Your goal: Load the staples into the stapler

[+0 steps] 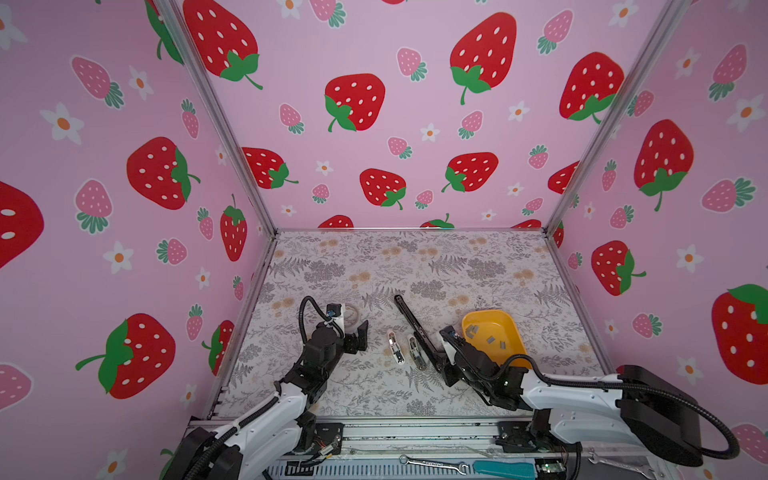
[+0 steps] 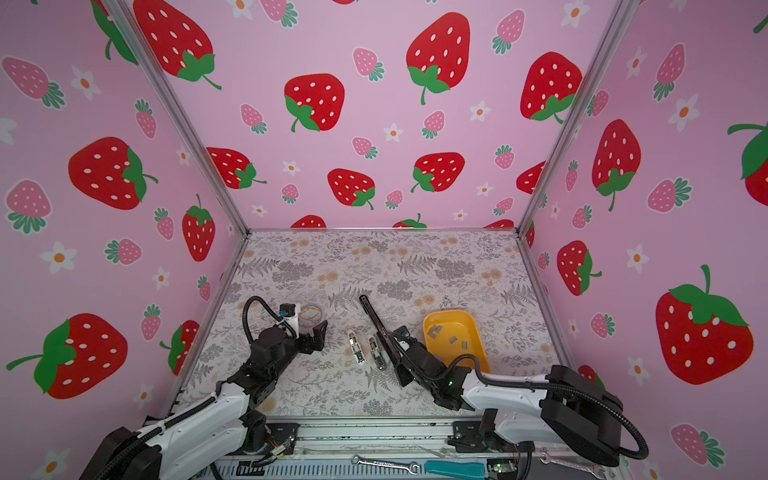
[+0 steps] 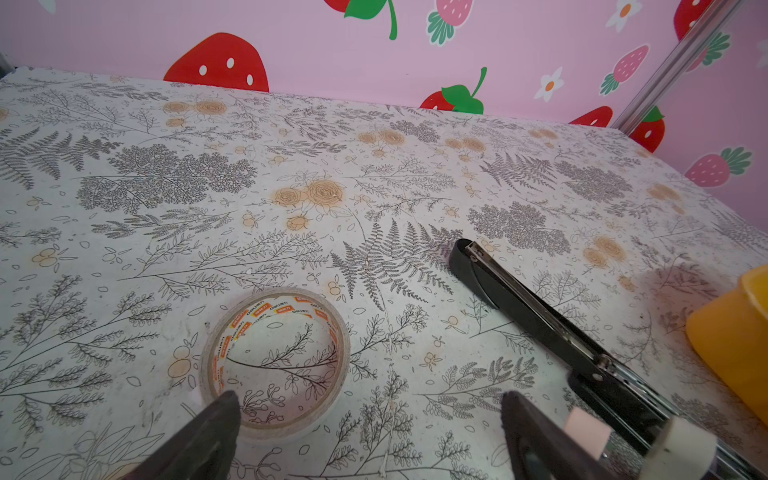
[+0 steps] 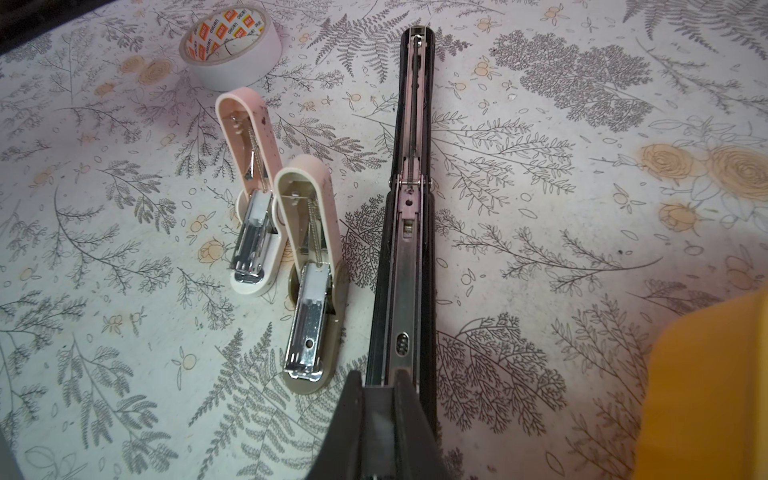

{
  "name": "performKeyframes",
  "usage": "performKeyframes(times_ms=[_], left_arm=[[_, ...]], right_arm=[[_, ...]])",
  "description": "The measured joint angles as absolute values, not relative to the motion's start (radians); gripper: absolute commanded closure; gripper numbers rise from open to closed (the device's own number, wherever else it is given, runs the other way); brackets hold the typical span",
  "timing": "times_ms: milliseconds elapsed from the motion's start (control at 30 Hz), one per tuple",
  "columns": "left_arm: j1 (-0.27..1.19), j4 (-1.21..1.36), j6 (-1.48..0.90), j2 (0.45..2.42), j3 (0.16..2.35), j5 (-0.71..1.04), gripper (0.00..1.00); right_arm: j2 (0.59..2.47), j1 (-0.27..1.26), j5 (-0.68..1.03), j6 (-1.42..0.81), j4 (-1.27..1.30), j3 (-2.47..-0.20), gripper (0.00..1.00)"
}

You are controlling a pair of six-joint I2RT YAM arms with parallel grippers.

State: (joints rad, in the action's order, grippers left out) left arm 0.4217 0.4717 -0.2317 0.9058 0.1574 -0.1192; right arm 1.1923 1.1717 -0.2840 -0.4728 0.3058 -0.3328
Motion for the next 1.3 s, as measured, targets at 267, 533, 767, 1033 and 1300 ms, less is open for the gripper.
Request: performKeyframes(times_ms=[267,533,767,1033,1300], left_arm=[[0.422,0.471,-0.232,0.906,0.157,-0.119,0.01],[0.423,0.471,-0.232,0.906,0.157,-0.119,0.01],[0.424,0.471,-0.232,0.903,0.157,-0.119,0.01],[0.424,0.471,-0.232,0.903,0.157,-0.119,0.01],[0.424,0.471,-0.232,0.903,0.157,-0.119,0.01]], right_arm=[[1.192,1.172,-0.307,-0.473,0.305,-0.331,0.97],[1.195,1.172,-0.34,-0.468,0.305,-0.334,0.97],[1.257,1.168,-0.357,-0.439,0.326,-0.371,0.97],[1.291,1.152,-0.355,-0.412,0.354,-0.382,0.97],[1.295,1.139,-0.343,-0.398,0.372,-0.383,0.98]])
